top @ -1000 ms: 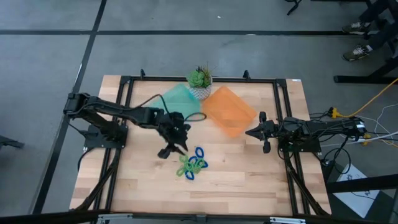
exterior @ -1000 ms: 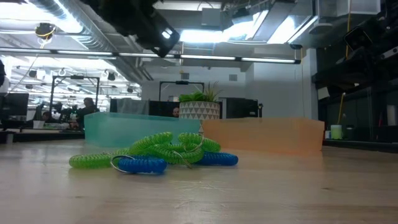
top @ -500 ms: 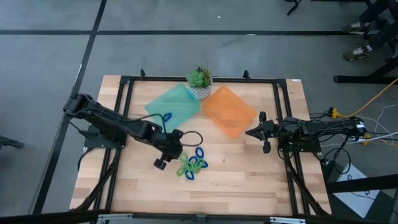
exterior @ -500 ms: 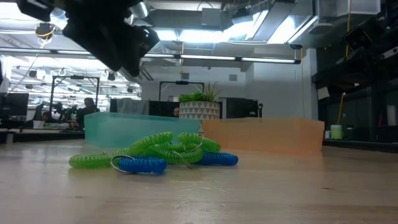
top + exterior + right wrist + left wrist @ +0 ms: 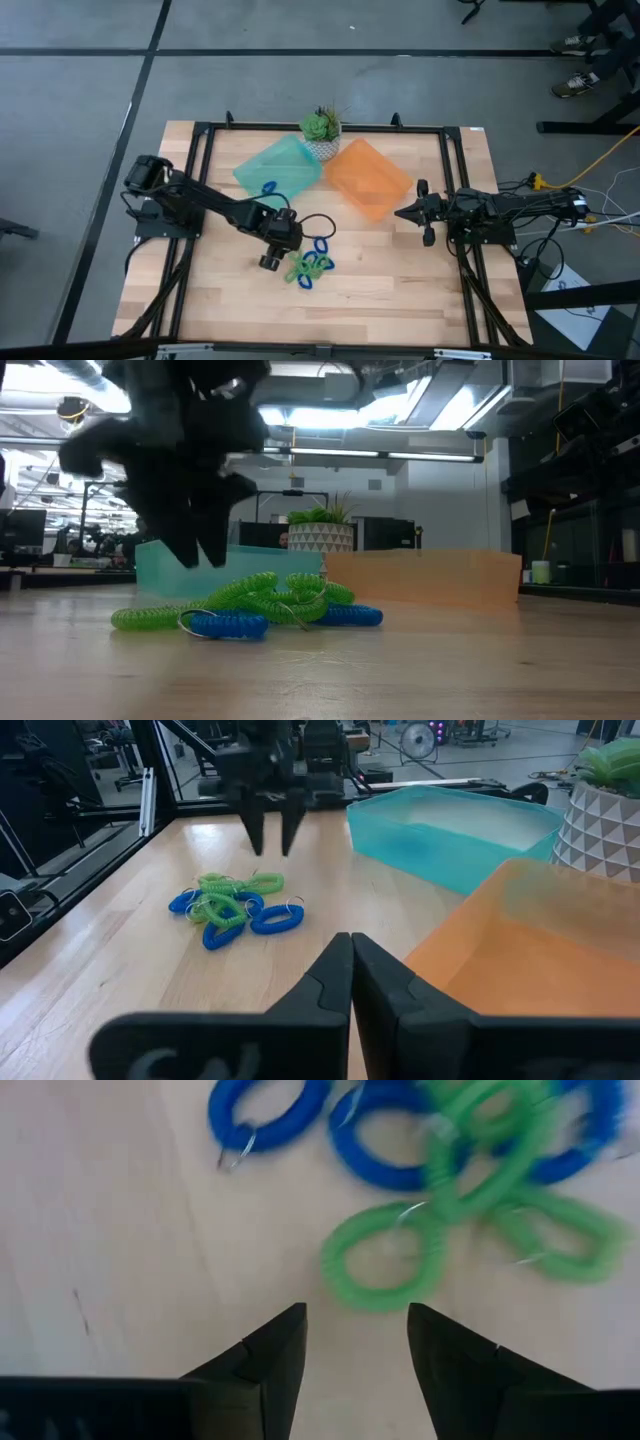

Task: Sort spring keychains
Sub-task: Put the green spring keychain into the orange bin

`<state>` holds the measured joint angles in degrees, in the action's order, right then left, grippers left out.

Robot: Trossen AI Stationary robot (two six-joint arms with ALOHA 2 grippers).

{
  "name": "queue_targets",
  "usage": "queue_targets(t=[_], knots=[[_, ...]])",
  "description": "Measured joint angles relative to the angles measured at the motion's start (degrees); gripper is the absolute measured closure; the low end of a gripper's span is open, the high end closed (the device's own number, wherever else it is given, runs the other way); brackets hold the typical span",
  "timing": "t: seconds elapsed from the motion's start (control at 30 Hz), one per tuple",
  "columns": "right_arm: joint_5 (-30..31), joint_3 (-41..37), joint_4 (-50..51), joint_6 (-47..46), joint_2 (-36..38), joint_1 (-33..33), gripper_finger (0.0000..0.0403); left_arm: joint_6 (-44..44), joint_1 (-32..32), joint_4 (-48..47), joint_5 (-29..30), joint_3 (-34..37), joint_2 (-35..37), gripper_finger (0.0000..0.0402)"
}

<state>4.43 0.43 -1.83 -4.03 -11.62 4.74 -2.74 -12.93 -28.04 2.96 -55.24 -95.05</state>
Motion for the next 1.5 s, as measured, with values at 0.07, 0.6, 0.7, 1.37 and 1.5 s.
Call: queue_targets(t=[0.07,0.6,0.7,1.37,1.5], knots=[[0.02,0.00,0.00,0.00,0.00,0.00,0.0395,-0.02,0.71,0.37,0.37,0.00,-1.57,0.0233],[0.02,0.00,0.01,-0.01,0.00,0.01,0.0395,1.02,1.99,4.95,-1.57,0.00,-3.51,0.0237],[0.02,0.00,0.00,-0.01,0.00,0.00,0.0395,2.20,1.71,5.21,-0.04,0.00,-3.51,0.0237],[0.02,0.00,0.00,0.00,0.00,0.00,0.0395,2.25,1.70,6.01,0.76,-0.11,-6.97,0.0268],[0.02,0.00,0.00,0.00,0.00,0.00,0.0395,1.54,1.68,5.98,0.13,-0.11,-6.97,0.0312]])
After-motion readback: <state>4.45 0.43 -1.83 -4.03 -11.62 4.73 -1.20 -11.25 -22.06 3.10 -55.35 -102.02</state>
